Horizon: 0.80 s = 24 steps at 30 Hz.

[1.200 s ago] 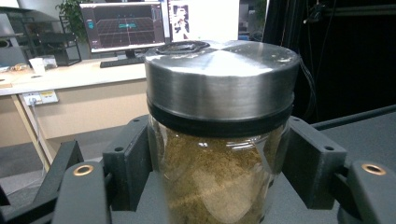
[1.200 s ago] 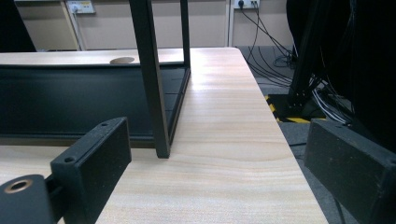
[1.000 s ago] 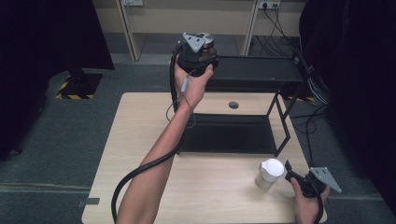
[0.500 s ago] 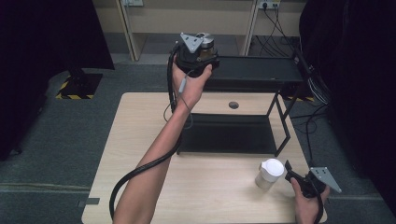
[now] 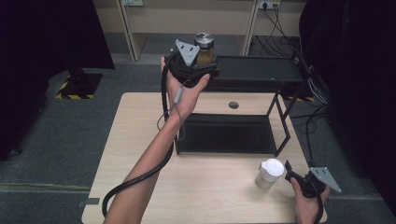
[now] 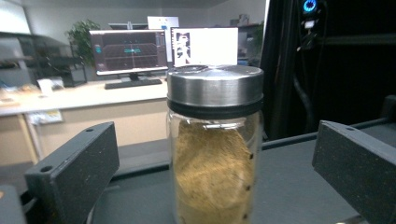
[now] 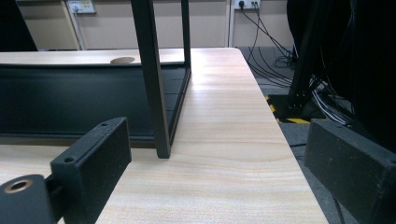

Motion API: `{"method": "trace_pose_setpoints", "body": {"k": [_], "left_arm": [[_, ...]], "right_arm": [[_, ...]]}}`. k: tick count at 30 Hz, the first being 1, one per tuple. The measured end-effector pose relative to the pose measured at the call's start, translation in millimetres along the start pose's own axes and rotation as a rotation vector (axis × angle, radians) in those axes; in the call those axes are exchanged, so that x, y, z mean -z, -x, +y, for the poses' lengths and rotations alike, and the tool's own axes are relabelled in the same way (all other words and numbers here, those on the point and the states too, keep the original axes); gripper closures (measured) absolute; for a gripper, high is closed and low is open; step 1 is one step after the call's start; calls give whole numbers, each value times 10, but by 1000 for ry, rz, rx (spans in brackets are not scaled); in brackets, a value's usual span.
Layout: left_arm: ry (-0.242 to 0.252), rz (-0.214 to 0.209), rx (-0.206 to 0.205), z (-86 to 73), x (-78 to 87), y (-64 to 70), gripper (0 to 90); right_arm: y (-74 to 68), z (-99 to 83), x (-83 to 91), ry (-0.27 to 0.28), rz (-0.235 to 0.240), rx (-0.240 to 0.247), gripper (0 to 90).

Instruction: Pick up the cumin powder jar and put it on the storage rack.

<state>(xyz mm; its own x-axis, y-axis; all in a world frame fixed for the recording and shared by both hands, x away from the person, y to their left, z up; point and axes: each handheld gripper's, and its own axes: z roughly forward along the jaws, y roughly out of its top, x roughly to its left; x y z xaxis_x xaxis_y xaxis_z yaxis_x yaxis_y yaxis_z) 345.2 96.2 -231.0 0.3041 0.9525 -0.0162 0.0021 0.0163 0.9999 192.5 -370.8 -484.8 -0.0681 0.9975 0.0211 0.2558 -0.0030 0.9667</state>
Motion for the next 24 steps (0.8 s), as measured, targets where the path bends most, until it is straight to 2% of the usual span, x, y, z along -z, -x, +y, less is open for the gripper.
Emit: {"method": "trace_pose_setpoints", "body": {"k": [5,10,24], "left_arm": [[20,-7,8,-29,54,-21,0],[44,-3,-25,-75,144,-21,0],[94,-13,-57,-224,451,-165,0]], "right_arm": [[0,-4,3,2,0,-1,76],[2,-2,2,1,0,-1,75],[-9,-3,2,2,-4,6,75]]}}
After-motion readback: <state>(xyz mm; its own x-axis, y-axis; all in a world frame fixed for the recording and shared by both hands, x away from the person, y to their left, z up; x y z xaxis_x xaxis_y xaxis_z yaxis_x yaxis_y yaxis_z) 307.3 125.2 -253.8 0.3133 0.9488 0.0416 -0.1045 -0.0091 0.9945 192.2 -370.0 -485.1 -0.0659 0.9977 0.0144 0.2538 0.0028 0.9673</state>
